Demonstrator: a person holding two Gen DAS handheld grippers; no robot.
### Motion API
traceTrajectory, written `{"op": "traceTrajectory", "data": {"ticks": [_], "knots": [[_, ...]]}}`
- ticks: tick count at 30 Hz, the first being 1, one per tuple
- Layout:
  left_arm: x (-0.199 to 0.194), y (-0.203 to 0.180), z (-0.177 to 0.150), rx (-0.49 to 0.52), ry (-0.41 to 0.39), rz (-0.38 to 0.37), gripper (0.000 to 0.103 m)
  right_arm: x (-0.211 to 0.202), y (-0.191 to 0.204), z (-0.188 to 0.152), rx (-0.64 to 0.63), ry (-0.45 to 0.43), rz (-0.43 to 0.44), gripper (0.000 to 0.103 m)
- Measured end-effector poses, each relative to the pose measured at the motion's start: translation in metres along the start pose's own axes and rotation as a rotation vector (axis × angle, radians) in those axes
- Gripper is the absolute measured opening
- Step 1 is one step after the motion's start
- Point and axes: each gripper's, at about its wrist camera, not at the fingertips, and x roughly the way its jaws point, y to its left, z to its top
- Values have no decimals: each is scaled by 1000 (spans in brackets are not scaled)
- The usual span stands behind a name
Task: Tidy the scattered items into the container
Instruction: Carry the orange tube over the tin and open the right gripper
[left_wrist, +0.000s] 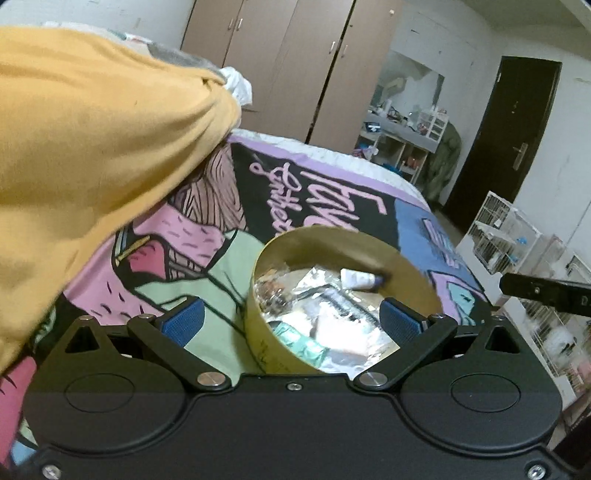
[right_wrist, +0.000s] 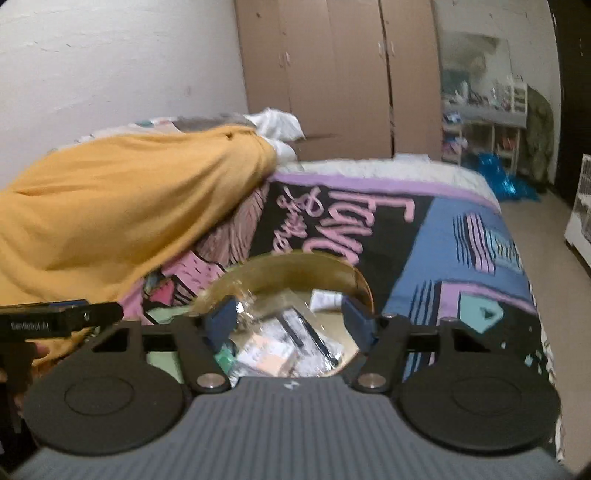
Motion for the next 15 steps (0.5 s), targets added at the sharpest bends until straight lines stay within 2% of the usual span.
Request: {"op": "traceTrajectory", "data": {"ticks": [2, 4, 6, 8, 9, 13, 15], "knots": [[11, 7, -9, -26, 17, -4, 101, 15, 0, 0, -29, 29, -3, 54], [20, 13, -20, -33, 38, -16, 101, 27, 2, -3, -81, 87, 0, 89], [29, 17, -29, -19, 74, -22, 101, 34, 11, -10, -159, 161, -35, 103], [37, 21, -35, -24, 101, -12, 101, 51, 16, -17, -257, 316, -39, 103], [39, 25, -37, -44, 104, -15, 101, 56, 20, -21, -314, 350, -10, 103], [43, 31, -45, -76, 128, -47, 101, 80, 53, -54, -726, 517, 89, 103], [44, 31, -49, -60, 137, -42, 101, 103, 57, -77, -776, 635, 116, 103]]}}
